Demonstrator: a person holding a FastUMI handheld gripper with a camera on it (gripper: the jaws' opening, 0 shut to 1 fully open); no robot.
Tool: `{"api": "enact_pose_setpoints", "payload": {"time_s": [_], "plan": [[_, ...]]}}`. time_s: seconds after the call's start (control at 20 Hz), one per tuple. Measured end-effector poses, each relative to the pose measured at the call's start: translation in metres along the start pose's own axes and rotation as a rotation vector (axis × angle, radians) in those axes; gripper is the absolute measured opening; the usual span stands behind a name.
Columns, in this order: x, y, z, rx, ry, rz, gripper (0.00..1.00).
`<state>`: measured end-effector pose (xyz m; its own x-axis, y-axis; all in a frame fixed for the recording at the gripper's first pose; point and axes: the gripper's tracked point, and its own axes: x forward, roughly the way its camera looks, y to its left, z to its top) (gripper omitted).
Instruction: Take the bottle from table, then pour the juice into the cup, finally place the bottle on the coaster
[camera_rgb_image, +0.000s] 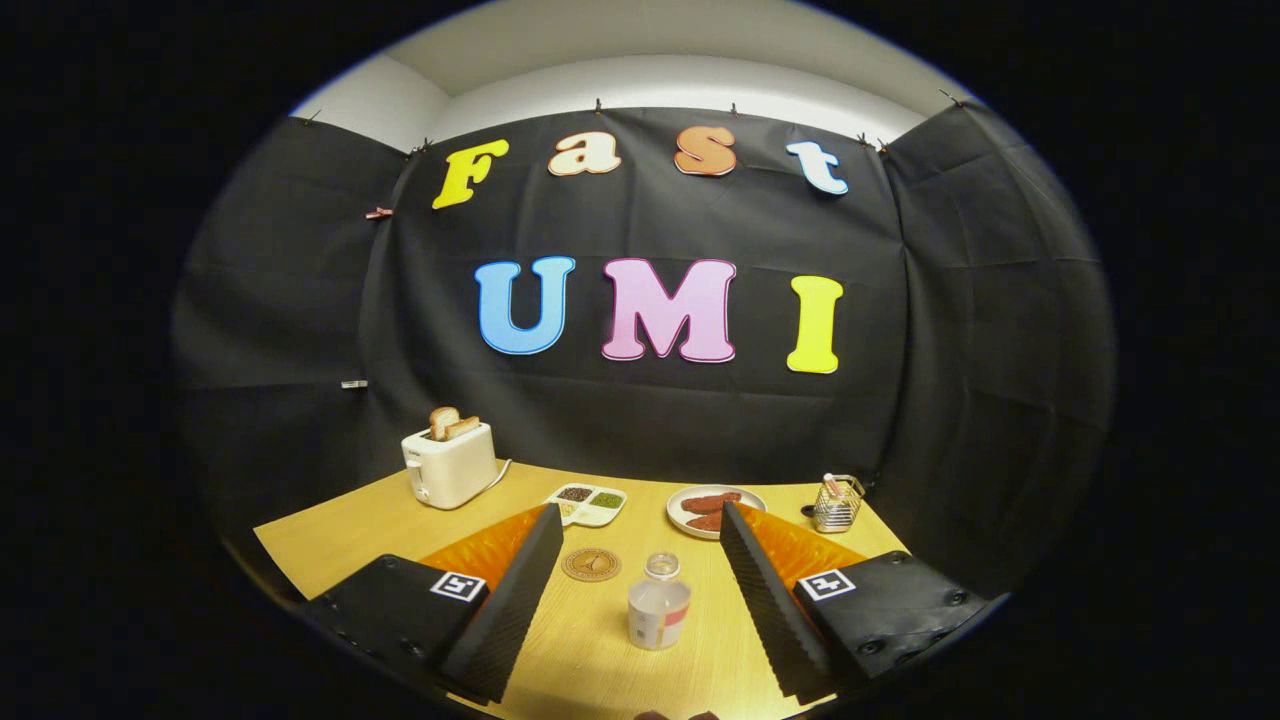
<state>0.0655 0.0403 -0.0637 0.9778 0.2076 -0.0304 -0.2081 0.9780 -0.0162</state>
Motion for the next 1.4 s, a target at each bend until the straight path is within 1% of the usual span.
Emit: {"api": "enact_pose_setpoints", "payload": {"time_s": [0.3, 0.6, 1.0, 1.4], "plan": [[0.017, -0.001, -0.014, -0.016, 0.006, 0.01, 0.97], [0.038, -0.013, -0.03, -0.002, 0.013, -0.024, 0.97], [0.061, -0.01, -0.077, 0.009, 0.056, -0.012, 0.97], [0.082, -0.019, -0.135, 0.005, 0.114, -0.032, 0.97]]}}
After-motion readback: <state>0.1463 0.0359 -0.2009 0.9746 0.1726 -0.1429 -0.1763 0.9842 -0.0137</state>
